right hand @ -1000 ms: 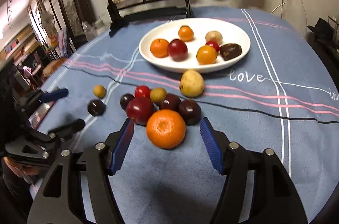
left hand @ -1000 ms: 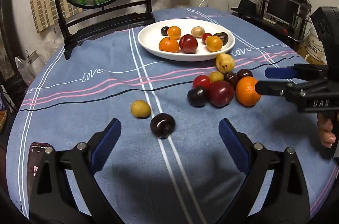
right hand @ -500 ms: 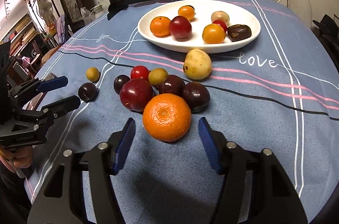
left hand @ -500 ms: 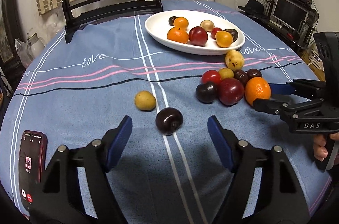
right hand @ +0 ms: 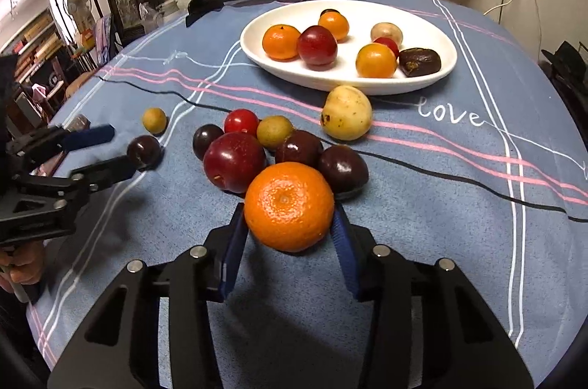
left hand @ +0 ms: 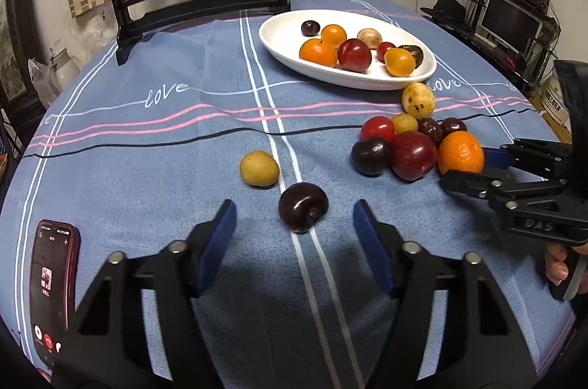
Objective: Organize fruits
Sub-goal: 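Grasp the dark cherry with the left tool while the right tool grasps the tangerine, then place the dark cherry on the plate with the left tool while the right tool places the tangerine, then grasp the yellow fruit with the left tool while the right tool grasps the dark red plum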
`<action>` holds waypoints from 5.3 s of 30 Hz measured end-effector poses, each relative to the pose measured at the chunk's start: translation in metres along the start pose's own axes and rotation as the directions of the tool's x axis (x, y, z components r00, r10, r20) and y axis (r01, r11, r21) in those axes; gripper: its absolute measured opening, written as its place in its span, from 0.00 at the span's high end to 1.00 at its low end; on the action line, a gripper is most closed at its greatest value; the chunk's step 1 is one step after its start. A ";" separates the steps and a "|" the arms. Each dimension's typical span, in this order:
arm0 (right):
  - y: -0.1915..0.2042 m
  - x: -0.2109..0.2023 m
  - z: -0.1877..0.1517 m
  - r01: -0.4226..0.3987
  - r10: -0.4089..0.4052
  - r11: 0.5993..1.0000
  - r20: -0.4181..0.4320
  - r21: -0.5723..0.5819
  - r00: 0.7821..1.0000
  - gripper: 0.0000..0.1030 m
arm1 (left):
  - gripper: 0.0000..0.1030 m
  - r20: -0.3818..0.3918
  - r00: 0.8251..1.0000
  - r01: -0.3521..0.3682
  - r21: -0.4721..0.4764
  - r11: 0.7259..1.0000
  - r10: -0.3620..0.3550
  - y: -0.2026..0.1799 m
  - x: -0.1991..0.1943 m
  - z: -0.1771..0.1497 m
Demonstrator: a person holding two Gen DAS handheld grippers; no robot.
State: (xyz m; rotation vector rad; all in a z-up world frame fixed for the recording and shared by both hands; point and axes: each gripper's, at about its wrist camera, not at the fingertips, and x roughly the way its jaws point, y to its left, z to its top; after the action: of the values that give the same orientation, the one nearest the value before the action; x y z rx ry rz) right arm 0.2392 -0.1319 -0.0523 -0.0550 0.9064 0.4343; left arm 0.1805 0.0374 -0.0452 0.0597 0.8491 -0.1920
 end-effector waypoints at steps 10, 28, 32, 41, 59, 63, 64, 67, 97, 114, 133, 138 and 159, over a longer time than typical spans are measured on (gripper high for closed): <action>-0.002 -0.005 -0.001 -0.029 0.029 0.999 0.001 0.031 1.000 0.56 | 0.50 -0.029 1.000 -0.001 -0.010 1.000 0.001 0.000 0.017 0.005; -0.004 -0.016 0.001 -0.014 0.012 0.999 0.057 0.048 0.998 0.56 | 0.69 -0.028 0.999 -0.035 0.077 0.996 0.037 -0.018 0.023 0.002; -0.005 -0.025 0.002 -0.038 0.032 0.998 0.110 0.053 0.993 0.56 | 0.69 0.006 1.000 0.000 0.050 0.999 0.000 -0.016 0.013 0.005; -0.020 -0.037 0.027 0.000 -0.026 0.995 0.269 0.096 0.963 0.56 | 0.69 0.122 0.988 0.099 -0.011 0.995 -0.097 -0.023 0.001 0.054; -0.072 0.040 0.116 -0.026 -0.017 0.984 0.240 0.174 0.971 0.56 | 0.69 0.033 0.999 0.036 -0.080 0.996 -0.034 -0.012 0.109 0.189; -0.078 0.051 0.121 -0.029 -0.008 0.985 0.209 0.173 0.978 0.55 | 0.69 0.016 1.000 0.024 -0.080 0.997 -0.023 -0.012 0.121 0.191; -0.078 0.052 0.121 -0.030 -0.005 0.985 0.203 0.168 0.979 0.55 | 0.68 0.011 1.000 0.019 -0.082 0.996 -0.018 -0.012 0.123 0.191; -0.071 0.046 0.121 -0.022 -0.009 0.989 0.213 0.144 0.977 0.39 | 0.41 0.029 1.000 0.003 -0.089 0.996 -0.001 -0.013 0.115 0.190; -0.024 -0.018 0.028 0.057 -0.061 0.998 0.127 0.035 0.990 0.35 | 0.05 0.161 0.982 -0.073 -0.170 0.983 0.101 0.034 -0.015 0.055; -0.036 0.007 0.015 -0.008 0.008 0.995 -0.008 0.099 1.000 0.62 | 0.05 0.165 0.978 -0.089 -0.224 0.971 0.128 0.044 -0.022 0.052; -0.038 -0.020 0.020 -0.089 0.080 0.987 0.077 0.132 0.994 0.72 | 0.52 -0.001 0.998 -0.059 -0.078 0.995 0.059 0.026 0.021 0.038; -0.035 -0.021 0.021 -0.091 0.081 0.988 0.085 0.127 0.993 0.72 | 0.61 -0.023 0.998 -0.067 -0.023 0.997 0.067 0.016 0.031 0.036; -0.030 -0.025 0.020 -0.094 0.083 0.989 0.097 0.116 0.992 0.72 | 0.73 -0.059 0.987 -0.150 0.040 0.988 0.153 0.004 0.048 0.030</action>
State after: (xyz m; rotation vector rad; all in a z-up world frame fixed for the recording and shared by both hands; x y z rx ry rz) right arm 0.2520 -0.1632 -0.0248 0.1154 0.8446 0.4602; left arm 0.2344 0.0305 -0.0616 0.1632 0.8992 -0.0623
